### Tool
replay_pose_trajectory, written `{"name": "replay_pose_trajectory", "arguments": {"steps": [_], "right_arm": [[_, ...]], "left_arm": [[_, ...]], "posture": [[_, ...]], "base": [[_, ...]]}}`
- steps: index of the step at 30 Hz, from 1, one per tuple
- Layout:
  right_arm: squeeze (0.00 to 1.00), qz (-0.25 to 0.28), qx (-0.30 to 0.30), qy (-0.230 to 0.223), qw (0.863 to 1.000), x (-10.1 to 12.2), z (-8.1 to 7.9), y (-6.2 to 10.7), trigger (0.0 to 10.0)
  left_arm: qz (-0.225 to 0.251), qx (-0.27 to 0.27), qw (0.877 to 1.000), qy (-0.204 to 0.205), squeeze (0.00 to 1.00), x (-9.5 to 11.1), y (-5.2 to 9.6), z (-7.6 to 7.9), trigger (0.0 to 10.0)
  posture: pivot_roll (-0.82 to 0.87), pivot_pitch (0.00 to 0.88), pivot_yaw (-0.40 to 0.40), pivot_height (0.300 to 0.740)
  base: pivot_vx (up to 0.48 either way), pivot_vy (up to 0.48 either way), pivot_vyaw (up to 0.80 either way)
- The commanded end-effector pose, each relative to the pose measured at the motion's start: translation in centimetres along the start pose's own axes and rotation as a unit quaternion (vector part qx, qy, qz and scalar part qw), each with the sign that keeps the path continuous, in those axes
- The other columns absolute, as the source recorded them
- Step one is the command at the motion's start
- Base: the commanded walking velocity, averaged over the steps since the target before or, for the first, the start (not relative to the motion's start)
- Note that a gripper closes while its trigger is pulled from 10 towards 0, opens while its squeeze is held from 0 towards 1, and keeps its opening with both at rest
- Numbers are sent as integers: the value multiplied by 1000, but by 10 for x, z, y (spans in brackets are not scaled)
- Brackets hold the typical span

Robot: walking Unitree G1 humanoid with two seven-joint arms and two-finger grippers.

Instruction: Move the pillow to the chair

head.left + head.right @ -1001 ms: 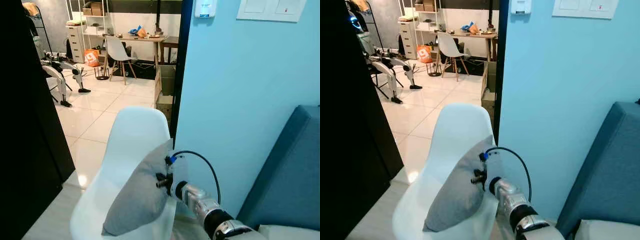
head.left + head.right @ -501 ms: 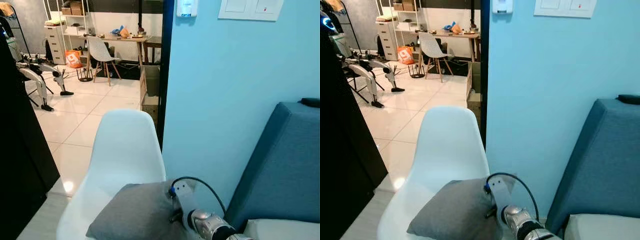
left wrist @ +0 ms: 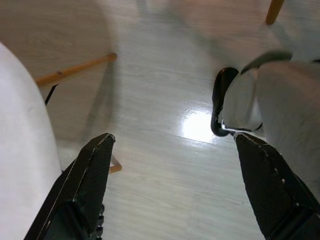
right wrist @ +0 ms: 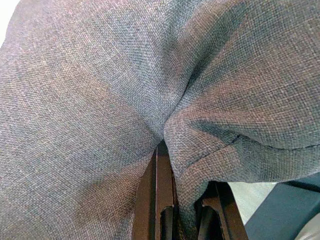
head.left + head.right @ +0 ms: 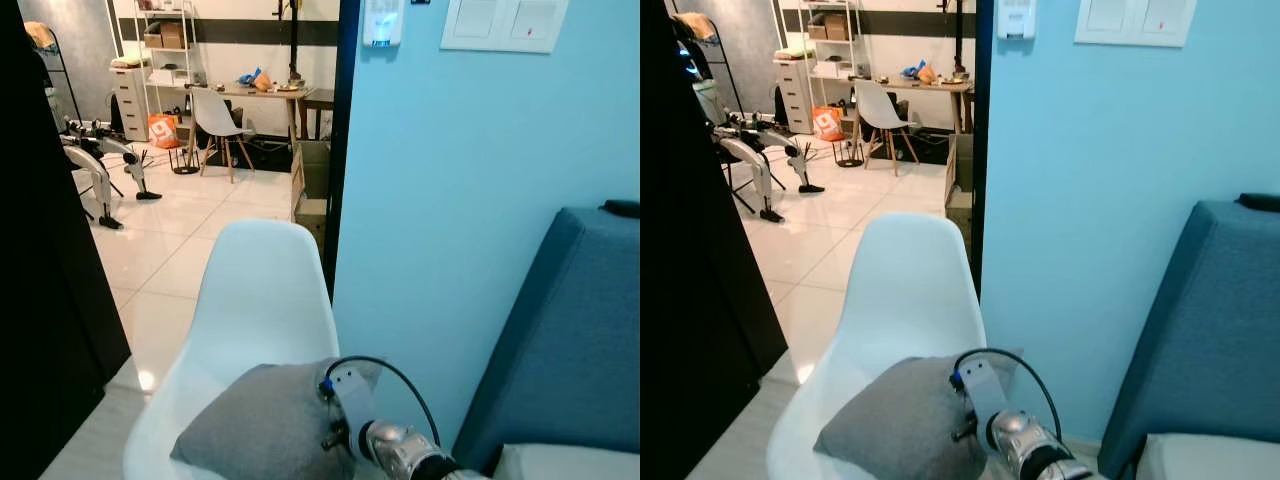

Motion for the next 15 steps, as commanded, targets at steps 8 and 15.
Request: {"name": "replay_pose_trajectory", "arguments": {"steps": [8, 15], "right_arm": [[0, 5, -36, 25, 999, 11, 16, 2, 10000], [0, 5, -44, 21, 999, 11, 25, 5, 10000]], "left_arm": [[0, 4, 1000, 17, 0, -4, 1, -2, 10000], [12, 22, 999, 21, 0, 1, 0, -9, 10000]], "posture": [[43, 20, -50, 606], [45, 27, -48, 576]], "base": [[0, 0, 0], [0, 0, 0]]}}
Point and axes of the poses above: a point about 5 cm out from each wrist's last joint towards the gripper, its own y axis pointing back from the gripper into the wrist, its own x axis along the axis of the wrist's last joint, z = x × y, the point moved 3 cm from there along -y, pointing out of the wrist towards the gripper, and after that the axes turned 10 degrees about y, right-handed, at the moved point
